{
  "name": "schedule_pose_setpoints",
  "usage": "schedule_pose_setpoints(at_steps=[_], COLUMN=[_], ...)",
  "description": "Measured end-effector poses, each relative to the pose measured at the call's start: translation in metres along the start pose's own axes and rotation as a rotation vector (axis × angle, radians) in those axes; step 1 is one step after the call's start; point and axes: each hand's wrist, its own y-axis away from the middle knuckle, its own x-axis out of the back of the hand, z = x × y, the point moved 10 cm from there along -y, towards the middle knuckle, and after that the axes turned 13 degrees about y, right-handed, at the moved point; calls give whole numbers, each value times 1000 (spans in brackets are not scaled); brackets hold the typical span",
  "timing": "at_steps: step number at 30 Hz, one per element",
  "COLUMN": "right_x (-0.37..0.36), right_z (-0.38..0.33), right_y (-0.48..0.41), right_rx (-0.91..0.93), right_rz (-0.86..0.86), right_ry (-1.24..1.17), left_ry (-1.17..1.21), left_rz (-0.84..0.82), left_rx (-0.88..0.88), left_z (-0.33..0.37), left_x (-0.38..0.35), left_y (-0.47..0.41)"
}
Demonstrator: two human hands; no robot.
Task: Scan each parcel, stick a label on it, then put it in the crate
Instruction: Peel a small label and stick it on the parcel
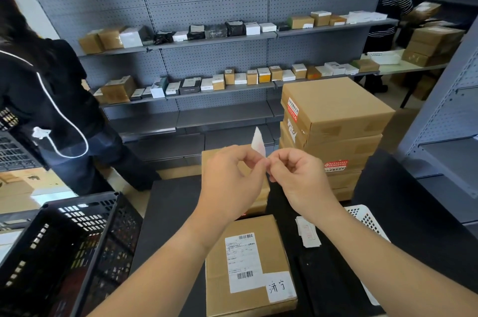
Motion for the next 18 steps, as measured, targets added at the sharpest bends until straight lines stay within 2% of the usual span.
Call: schedule_pose_setpoints(at_steps=[6, 9, 12, 18], right_x=[7, 20, 48, 124], right_z=[4, 17, 46, 127], right_y=[2, 8, 20, 65], right_rx=[42, -2, -113, -381], right_rz=[30, 77, 159, 323], right_ry=[85, 77, 83, 181], left_ry=[-50, 69, 189, 274], left_rz=[-40, -108, -189, -336], left_rx=[58, 145, 241, 416], left_z=[-6, -17, -31, -63], left_x=[-15, -37, -73, -166], left_y=[1, 2, 7, 22])
